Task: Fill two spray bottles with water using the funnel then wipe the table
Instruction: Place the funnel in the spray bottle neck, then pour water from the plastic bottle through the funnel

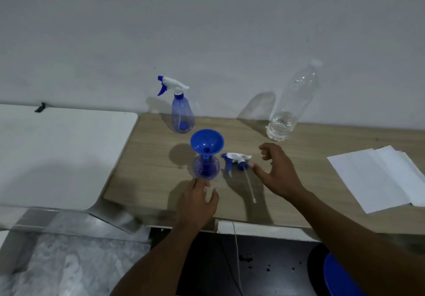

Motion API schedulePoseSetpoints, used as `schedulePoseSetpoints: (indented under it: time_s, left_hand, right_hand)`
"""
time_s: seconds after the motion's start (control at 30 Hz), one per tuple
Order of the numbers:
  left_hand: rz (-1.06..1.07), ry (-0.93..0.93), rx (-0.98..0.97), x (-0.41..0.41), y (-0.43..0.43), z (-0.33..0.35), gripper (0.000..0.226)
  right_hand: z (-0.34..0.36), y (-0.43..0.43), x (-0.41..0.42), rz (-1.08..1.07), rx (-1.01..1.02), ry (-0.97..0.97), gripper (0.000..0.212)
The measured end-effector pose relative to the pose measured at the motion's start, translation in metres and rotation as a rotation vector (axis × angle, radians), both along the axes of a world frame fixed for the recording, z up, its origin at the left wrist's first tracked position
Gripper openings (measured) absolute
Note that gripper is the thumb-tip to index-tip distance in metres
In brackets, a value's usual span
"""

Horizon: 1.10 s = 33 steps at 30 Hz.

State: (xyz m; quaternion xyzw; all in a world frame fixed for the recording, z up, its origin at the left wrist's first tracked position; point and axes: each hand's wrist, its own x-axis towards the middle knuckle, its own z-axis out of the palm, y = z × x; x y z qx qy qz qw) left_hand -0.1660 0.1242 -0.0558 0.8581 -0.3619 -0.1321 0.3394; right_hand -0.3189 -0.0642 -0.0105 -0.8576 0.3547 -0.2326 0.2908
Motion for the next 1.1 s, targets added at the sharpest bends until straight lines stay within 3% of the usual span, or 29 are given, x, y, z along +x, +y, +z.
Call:
schedulePoseSetpoints:
  time_s: [0.1,0.2,0.37,0.53,0.6,0.7,0.87,1.0,1.1]
  left_hand:
    - [-0.094,0.045,-0.045,-0.035,-0.043,0.012,0.019]
    - [-0.134,0.048,-0.099,-0.058,-0.104,0.037,0.022]
    - [-0.150,0.086,-0.098,-0.064,-0.198,0.078,0.056]
    - [-0.172,0.249,-0.094,-0.055,-0.248,0.097,0.101]
    - [-0.172,0.270,-0.105,-0.058,-0.251,0.104,0.097]
    - [-0.177,0.304,-0.173,-0.062,-0.250,0.107,0.064]
    - [-0.184,0.159,-0.157,-0.064,-0.228,0.088,0.097]
    - [-0.194,0.148,-0.047,-0.072,-0.196,0.087,0.093]
    - [-0.222,0.123,-0.040,-0.070,-0.179,0.085,0.094]
  right_hand:
    - [0.022,-0.035,-0.013,-0.026,-0.061,-0.010,0.031]
    - [0.059,-0.078,-0.020,-0.088,-0.129,-0.078,0.022]
    - [0.129,-0.150,-0.019,-0.252,-0.310,-0.171,0.048]
    - [0.166,-0.199,-0.001,-0.099,-0.175,0.292,0.066]
    - [0.164,-0.198,0.004,-0.029,-0.207,0.321,0.058]
    - [0.164,-0.174,0.001,0.041,-0.382,0.246,0.044]
    - [0.169,-0.133,-0.022,0.079,-0.483,0.190,0.037]
    - [0.167,-0.111,-0.036,0.127,-0.445,0.184,0.036]
    - [0.168,-0.099,-0.040,0.130,-0.469,0.229,0.047]
